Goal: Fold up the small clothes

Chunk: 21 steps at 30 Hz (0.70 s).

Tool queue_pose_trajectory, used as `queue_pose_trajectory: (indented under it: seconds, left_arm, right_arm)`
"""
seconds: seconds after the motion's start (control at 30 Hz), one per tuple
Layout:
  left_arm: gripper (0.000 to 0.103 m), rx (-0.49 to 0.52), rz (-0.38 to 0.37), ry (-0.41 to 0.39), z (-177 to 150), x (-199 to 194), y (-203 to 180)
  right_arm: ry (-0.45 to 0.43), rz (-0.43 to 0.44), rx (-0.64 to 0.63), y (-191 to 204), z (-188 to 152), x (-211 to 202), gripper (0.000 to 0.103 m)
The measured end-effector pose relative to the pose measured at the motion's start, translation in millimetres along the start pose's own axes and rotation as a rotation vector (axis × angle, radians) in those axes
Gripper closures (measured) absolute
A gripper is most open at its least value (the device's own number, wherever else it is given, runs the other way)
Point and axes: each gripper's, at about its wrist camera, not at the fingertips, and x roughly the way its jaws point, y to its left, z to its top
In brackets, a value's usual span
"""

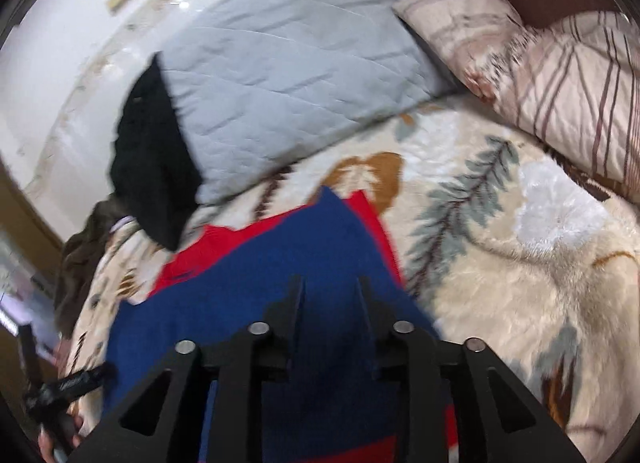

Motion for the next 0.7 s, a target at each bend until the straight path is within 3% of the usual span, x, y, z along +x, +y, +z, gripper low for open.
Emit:
queue_pose_trajectory:
  seconds: [0.23, 0.53, 0.7]
  left_arm:
    - [0.032, 0.015, -0.005, 0.040, 1, 1, 5]
    - [0.032, 0.045, -0.011, 0.026, 12, -9, 18]
    - [0.032, 0.050, 0.000, 0.040, 17, -7, 29]
  right_arm:
    - [0.059, 0.090, -0.161, 70, -44, -19, 0.050]
    - [0.096, 0.130, -0.517, 154, -118, -24, 0.043]
    - [0.122, 0.139, -0.557, 171, -134, -20, 0.041]
